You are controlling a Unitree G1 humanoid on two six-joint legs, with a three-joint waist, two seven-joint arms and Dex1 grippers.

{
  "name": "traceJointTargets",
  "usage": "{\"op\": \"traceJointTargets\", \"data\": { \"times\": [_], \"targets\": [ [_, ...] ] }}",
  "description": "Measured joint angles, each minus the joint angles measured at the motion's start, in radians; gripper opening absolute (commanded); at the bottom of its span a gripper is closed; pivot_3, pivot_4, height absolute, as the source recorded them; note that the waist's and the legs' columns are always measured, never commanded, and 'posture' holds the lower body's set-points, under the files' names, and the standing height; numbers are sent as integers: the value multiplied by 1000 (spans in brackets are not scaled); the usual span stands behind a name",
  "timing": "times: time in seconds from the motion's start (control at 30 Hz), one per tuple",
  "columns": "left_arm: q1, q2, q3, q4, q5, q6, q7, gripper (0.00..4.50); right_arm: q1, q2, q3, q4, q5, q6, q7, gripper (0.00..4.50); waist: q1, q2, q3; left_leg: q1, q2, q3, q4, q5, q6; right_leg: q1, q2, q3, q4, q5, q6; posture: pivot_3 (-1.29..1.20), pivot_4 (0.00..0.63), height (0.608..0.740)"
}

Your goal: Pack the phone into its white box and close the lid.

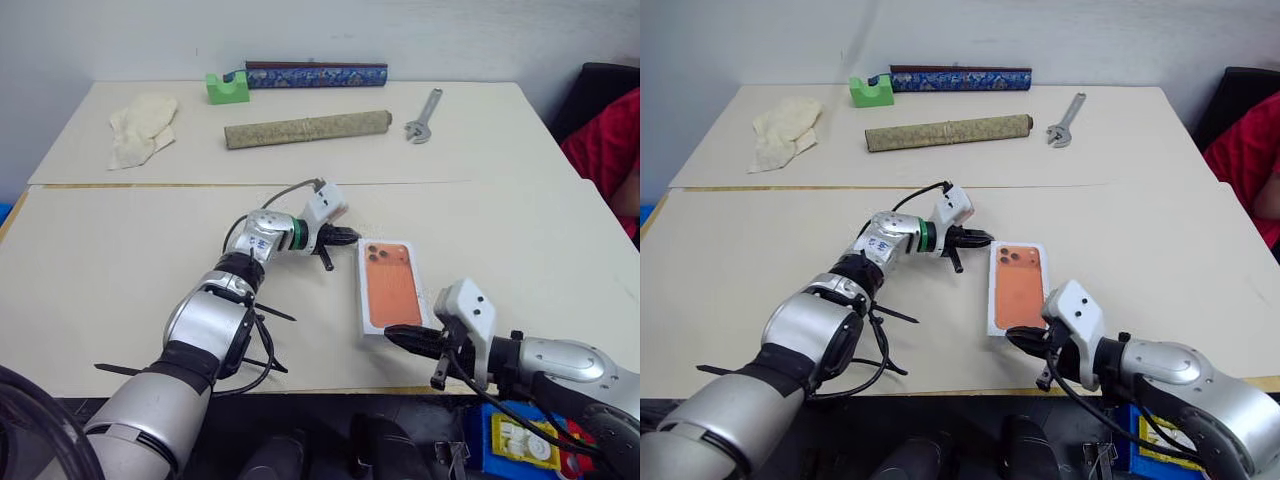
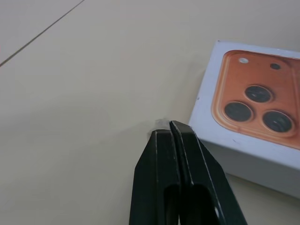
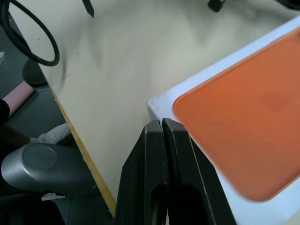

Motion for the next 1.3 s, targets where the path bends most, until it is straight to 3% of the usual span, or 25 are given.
{"op": "traceJointTargets", "data": {
  "times": [0.07, 0.1, 0.33, 0.47, 0.57, 0.73, 0.8, 0.9, 1.03, 1.1, 1.17, 1.2, 1.3],
  "targets": [
    [-3, -12, 8, 0, -4, -2, -57, 0, 1, 1, -19, -1, 17, 0, -6, 43, 0, 0, 0, 0, 0, 0, 0, 0, 0, 0, 0, 0, 0, 0, 0, 0, 150, 740],
    [-11, -16, 25, -1, -14, -16, -171, 0, 0, 12, -38, -1, 21, -1, -19, 43, -2, 0, 0, 0, 0, 0, 0, 0, 0, 0, 0, 0, 0, 0, 0, 0, 150, 740],
    [-24, 1, 97, -38, -60, -56, -340, 0, -9, 20, 16, 82, -95, -23, -63, 43, 0, 0, 0, 0, 0, 0, 0, 0, 0, -1, 0, 0, 1, 0, 0, 0, 150, 740],
    [0, -31, 23, -129, -32, -58, -495, 0, 20, 11, 86, 109, -199, -103, -48, 43, -3, 0, -1, 2, 0, 2, 0, 0, 0, 1, 0, 1, 2, 0, 0, 0, 150, 740],
    [72, -47, -92, -156, 73, -124, -479, 0, 24, 13, 131, 127, -263, -165, -43, 43, -6, -1, -2, 4, 0, 2, -2, 0, 0, 3, 0, 2, -1, 0, 0, 0, 150, 740],
    [59, -27, -154, -171, 145, -172, -349, 0, 49, 22, 157, 157, -329, -236, -41, 43, 0, -13, -17, 10, 1, 2, -3, 0, 1, 7, 2, 3, -4, 0, 0, 0, 150, 740],
    [62, 3, -127, -178, 127, -146, -367, 400, 70, 26, 143, 162, -345, -290, -26, 0, -1, -13, -18, 10, 1, 2, -3, -1, 2, 7, 2, 5, -3, 1, 1, 0, 150, 740],
    [124, 101, -69, -272, 46, -16, -494, 1236, 105, 13, 55, 177, -308, -318, 51, 626, -16, -11, -16, 9, 2, 2, -4, 0, 2, 3, 4, 6, -1, 1, 1, 0, 150, 740],
    [308, 316, 16, -578, -97, 274, -662, 2457, 133, -99, -184, 217, -174, -329, 267, 1956, -42, -5, -12, 6, 2, 0, -3, -1, 1, -5, 5, 6, 5, -1, -2, 0, 150, 740],
    [442, 472, 76, -819, -199, 440, -683, 2954, 135, -178, -310, 258, -90, -325, 417, 2532, -53, -4, -11, 3, 2, 0, -1, -2, -2, -10, 4, 5, 8, -3, -5, 0, 150, 740],
    [608, 697, 190, -1088, -347, 650, -684, 3757, 137, -269, -449, 358, -33, -311, 590, 3409, -56, -3, -9, 4, 3, 0, 0, -5, -6, -11, 4, 1, 11, -5, -8, 0, 150, 740],
    [618, 716, 201, -1109, -362, 668, -684, 3865, 139, -276, -462, 367, -31, -308, 604, 3526, -55, -3, -9, 4, 2, 0, -1, -5, -6, -10, 3, 1, 10, -5, -9, 0, 150, 740],
    [830, 886, 354, -1336, -500, 794, -683, 4500, 114, -356, -476, 479, -42, -326, 745, 4432, -47, 4, -5, 5, 2, 1, -2, -7, -4, -7, 2, -1, 6, -4, -9, 0, 150, 740]
  ]
}}
